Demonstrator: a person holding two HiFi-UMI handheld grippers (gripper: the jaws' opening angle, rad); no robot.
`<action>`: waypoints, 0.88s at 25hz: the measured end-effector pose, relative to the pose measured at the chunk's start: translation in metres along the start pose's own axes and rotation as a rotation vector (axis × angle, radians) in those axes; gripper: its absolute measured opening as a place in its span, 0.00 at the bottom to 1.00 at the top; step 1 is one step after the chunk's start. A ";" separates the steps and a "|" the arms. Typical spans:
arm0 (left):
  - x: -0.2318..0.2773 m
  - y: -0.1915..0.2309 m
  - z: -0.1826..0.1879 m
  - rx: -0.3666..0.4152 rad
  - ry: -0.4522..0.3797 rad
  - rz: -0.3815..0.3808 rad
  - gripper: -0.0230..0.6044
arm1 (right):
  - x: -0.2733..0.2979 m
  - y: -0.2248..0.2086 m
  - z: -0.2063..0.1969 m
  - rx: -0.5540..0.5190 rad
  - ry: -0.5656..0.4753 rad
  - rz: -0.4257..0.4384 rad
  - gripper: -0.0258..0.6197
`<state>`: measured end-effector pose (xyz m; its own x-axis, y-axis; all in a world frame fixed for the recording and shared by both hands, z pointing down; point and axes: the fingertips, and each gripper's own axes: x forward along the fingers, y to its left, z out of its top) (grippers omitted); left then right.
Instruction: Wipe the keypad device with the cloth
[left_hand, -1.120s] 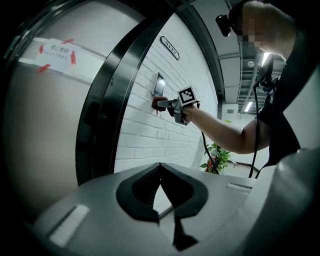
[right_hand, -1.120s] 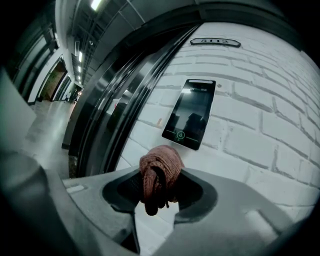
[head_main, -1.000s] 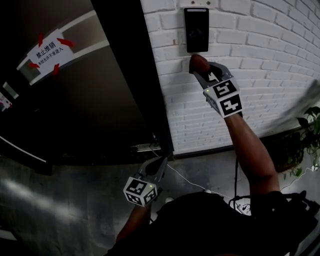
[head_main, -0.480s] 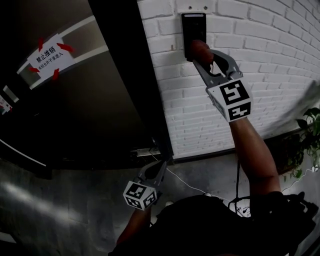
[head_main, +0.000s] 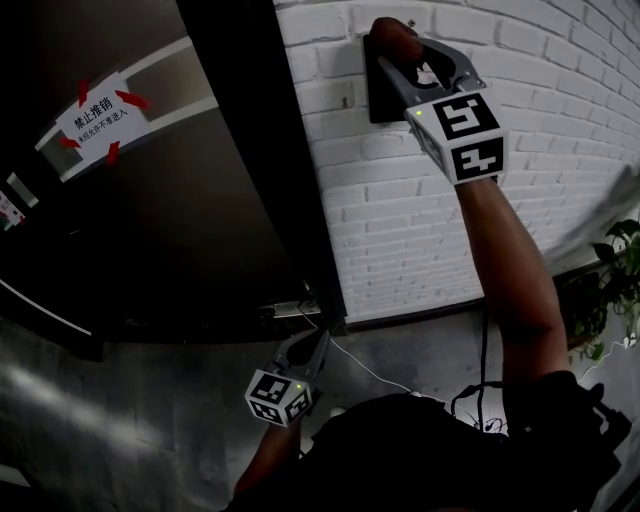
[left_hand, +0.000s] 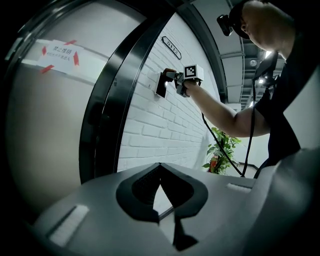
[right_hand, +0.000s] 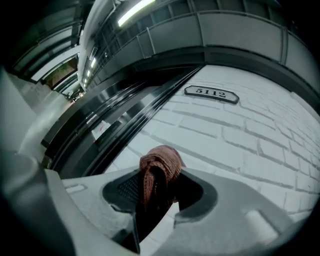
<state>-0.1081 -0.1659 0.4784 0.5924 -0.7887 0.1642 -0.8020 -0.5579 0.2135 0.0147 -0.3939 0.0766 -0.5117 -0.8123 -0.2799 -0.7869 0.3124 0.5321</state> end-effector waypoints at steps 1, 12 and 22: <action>0.000 0.000 0.000 0.000 0.001 -0.001 0.06 | 0.002 -0.001 0.000 -0.010 0.002 -0.003 0.27; 0.006 -0.001 0.000 -0.005 0.004 -0.018 0.06 | 0.007 0.006 -0.012 -0.002 0.026 0.001 0.27; 0.010 -0.005 0.001 -0.002 0.015 -0.039 0.06 | 0.000 0.018 -0.033 0.004 0.061 0.017 0.27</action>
<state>-0.0985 -0.1715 0.4785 0.6244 -0.7623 0.1703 -0.7780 -0.5876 0.2223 0.0116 -0.4042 0.1124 -0.5030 -0.8355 -0.2213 -0.7797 0.3282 0.5332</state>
